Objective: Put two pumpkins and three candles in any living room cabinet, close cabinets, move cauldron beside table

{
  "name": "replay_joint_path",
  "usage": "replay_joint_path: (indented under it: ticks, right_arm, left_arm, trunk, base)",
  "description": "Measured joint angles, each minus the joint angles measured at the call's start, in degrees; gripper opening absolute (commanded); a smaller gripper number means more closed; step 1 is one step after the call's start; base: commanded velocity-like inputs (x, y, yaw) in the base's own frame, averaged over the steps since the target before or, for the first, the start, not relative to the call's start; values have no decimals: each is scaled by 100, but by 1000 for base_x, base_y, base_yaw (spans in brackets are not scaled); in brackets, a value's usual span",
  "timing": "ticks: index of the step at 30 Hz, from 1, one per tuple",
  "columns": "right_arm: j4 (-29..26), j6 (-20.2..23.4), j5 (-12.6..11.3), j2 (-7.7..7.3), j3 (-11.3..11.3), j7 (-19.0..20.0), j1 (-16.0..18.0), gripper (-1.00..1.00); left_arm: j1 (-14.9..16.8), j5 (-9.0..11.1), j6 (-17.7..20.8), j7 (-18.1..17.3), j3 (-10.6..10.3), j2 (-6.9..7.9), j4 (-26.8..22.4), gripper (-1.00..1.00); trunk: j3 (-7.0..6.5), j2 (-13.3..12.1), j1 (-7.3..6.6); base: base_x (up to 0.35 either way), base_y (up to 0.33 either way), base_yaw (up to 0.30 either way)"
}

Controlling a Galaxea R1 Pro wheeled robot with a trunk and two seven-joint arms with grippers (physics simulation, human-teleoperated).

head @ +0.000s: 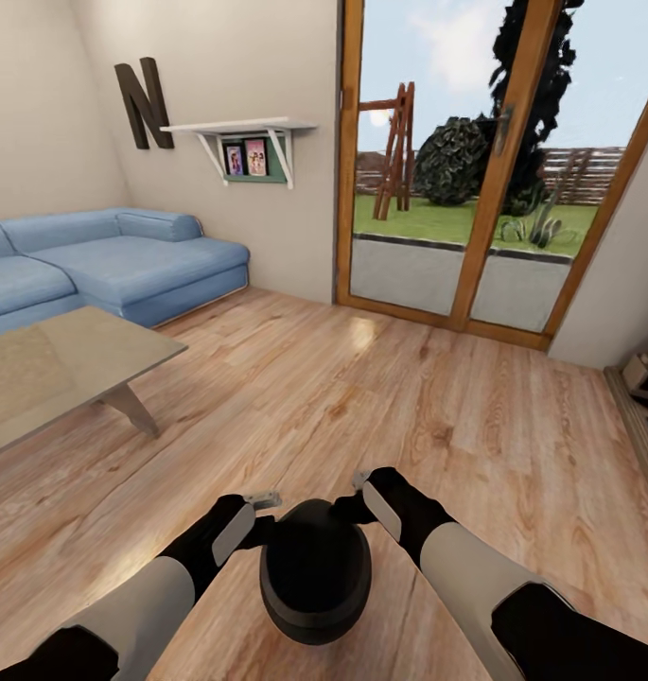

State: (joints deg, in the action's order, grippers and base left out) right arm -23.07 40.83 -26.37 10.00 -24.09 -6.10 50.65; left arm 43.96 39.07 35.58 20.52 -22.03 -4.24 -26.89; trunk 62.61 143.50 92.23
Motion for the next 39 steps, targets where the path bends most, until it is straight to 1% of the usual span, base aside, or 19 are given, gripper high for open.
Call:
replay_joint_path:
  ticks: [2, 22, 32, 39]
  right_arm:
    - [3, -1, 0, 0, 0, -2, -2, 100]
    - [26, 6, 8, 0, -15, -28, -15, 100]
    - [26, 7, 9, 0, -17, -29, -15, 100]
    - [26, 7, 8, 0, -18, -28, -15, 100]
  left_arm:
    - [-2, 2, -3, -1, 0, -3, 0, 100]
    - [4, 14, -115, -5, 2, -52, 4, 100]
    - [4, 14, -122, -88, 0, -56, 9, 100]
    - [5, 14, -129, -101, -7, -54, 2, 100]
  trunk:
    - [21, 1, 3]
    - [463, 28, 55]
    - [685, 41, 80]
    - [686, 42, 80]
  base:
    - [0, 0, 30]
    - [0, 0, 4]
    - [0, 0, 0]
    - [0, 0, 0]
